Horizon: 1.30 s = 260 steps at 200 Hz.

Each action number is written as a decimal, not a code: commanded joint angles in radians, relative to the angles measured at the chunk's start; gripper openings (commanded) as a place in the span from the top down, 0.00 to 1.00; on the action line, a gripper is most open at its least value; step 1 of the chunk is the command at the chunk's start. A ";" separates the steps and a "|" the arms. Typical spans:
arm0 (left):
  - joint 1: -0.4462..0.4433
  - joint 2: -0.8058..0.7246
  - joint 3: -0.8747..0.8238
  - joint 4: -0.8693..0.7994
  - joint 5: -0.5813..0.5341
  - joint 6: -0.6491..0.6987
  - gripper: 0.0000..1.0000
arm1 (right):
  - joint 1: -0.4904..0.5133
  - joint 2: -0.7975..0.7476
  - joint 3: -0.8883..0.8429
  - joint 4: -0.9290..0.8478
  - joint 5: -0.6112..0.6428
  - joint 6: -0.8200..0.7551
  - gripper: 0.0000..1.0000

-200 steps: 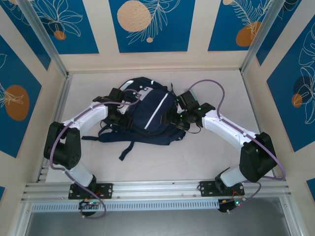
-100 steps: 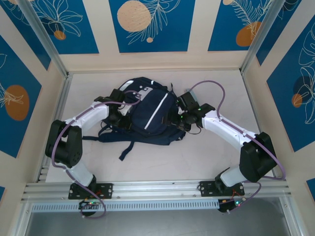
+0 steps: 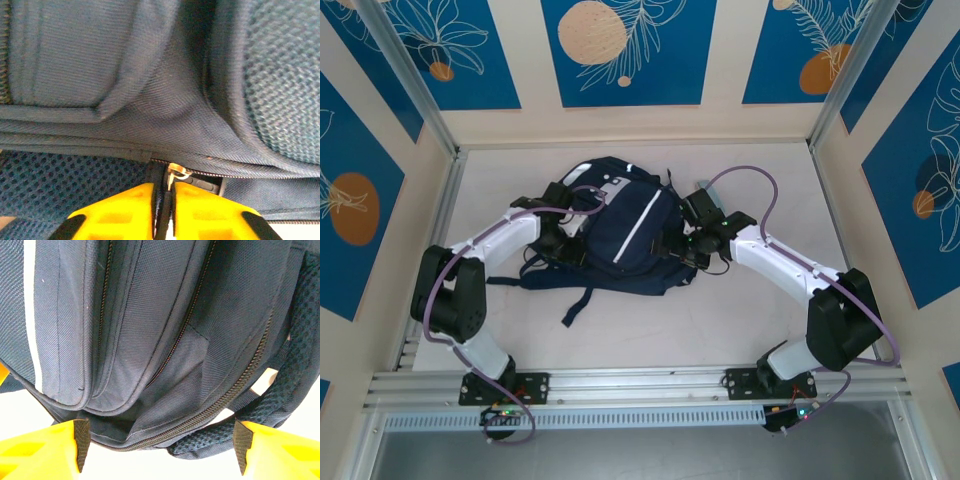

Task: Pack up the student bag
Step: Zip the student bag at the center of the table.

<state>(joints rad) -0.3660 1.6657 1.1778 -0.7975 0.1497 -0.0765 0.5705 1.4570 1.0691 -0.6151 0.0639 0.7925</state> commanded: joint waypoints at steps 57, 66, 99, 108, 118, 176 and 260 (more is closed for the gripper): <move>0.005 -0.133 -0.006 -0.054 -0.011 -0.042 1.00 | 0.001 0.140 0.061 0.025 -0.172 -0.007 0.24; 0.001 -0.153 -0.008 -0.053 -0.002 -0.049 1.00 | 0.004 0.163 0.071 0.036 -0.188 -0.003 0.25; -0.009 -0.214 -0.053 -0.016 0.035 -0.080 1.00 | 0.006 0.213 0.075 0.126 -0.261 0.047 0.28; -0.012 -0.219 -0.064 -0.017 0.030 -0.093 1.00 | 0.008 0.221 0.071 0.156 -0.284 0.063 0.29; -0.017 -0.226 -0.076 -0.012 0.021 -0.115 1.00 | 0.011 0.230 0.066 0.191 -0.306 0.084 0.31; -0.107 -0.293 -0.152 0.108 0.074 -0.241 1.00 | 0.036 0.256 0.054 0.335 -0.335 0.167 0.37; -0.304 -0.237 -0.151 0.305 0.114 -0.410 1.00 | 0.068 0.251 0.036 0.385 -0.297 0.210 0.39</move>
<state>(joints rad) -0.6094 1.4055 0.9989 -0.6334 0.1646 -0.4042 0.6163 1.7065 1.1141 -0.3408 -0.2131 0.9737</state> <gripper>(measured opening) 0.040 0.614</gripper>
